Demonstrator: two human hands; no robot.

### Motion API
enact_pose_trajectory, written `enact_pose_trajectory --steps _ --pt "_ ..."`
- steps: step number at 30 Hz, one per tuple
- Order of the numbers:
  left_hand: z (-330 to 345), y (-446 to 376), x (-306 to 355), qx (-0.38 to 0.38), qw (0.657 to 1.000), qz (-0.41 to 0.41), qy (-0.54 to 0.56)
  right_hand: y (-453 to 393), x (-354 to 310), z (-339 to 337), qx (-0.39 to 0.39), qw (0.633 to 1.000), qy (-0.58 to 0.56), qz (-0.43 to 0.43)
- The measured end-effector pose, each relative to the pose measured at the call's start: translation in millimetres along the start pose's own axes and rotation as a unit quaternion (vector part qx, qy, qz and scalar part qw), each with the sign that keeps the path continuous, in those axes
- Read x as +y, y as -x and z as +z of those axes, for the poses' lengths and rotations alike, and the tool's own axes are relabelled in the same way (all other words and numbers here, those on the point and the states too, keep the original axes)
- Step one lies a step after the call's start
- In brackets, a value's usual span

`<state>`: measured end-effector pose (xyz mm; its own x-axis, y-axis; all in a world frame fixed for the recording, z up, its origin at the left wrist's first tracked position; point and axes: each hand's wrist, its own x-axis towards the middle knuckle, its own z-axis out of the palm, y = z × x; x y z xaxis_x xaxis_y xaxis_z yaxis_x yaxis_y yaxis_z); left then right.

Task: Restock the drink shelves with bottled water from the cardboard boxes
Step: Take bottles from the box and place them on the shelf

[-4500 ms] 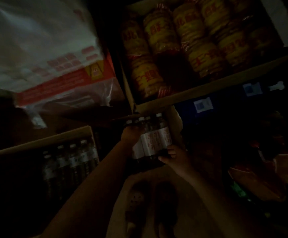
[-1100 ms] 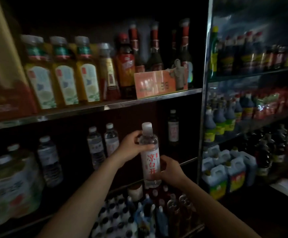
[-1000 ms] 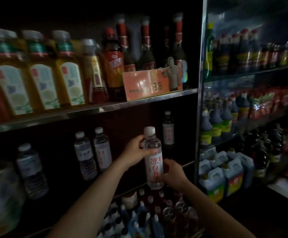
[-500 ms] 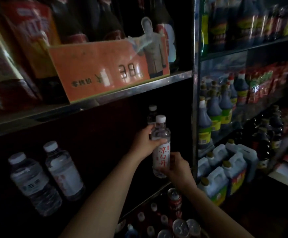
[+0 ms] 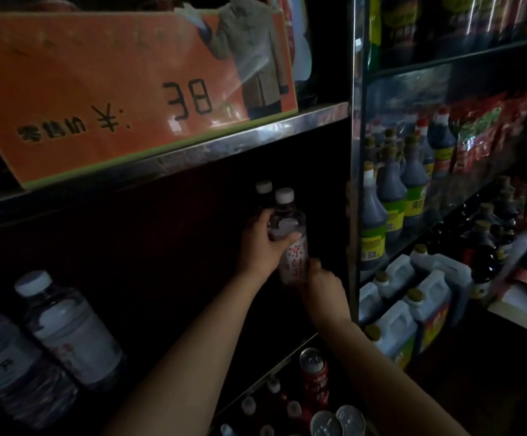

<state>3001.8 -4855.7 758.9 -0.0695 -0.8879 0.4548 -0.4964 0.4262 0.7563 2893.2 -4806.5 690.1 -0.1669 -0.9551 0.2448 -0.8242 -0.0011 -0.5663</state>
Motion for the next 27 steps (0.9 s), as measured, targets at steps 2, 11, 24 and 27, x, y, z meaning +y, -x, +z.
enact_pose_trajectory --steps 2,11,24,27 --pt "0.7 2.1 2.6 0.007 1.000 -0.009 -0.006 -0.1 -1.1 0.6 0.005 1.000 0.009 0.007" --pt "-91.4 58.2 28.5 -0.039 0.988 -0.143 -0.033 9.6 -24.0 -9.9 0.007 0.993 -0.042 0.109" --pt "-294.0 177.3 10.6 0.148 0.973 -0.171 0.042 101.0 -189.8 55.5 -0.268 0.914 -0.285 -0.106" --pt "-306.0 191.6 -1.0 0.168 0.962 -0.204 0.068 104.6 -215.9 92.4 -0.274 0.896 -0.331 -0.110"
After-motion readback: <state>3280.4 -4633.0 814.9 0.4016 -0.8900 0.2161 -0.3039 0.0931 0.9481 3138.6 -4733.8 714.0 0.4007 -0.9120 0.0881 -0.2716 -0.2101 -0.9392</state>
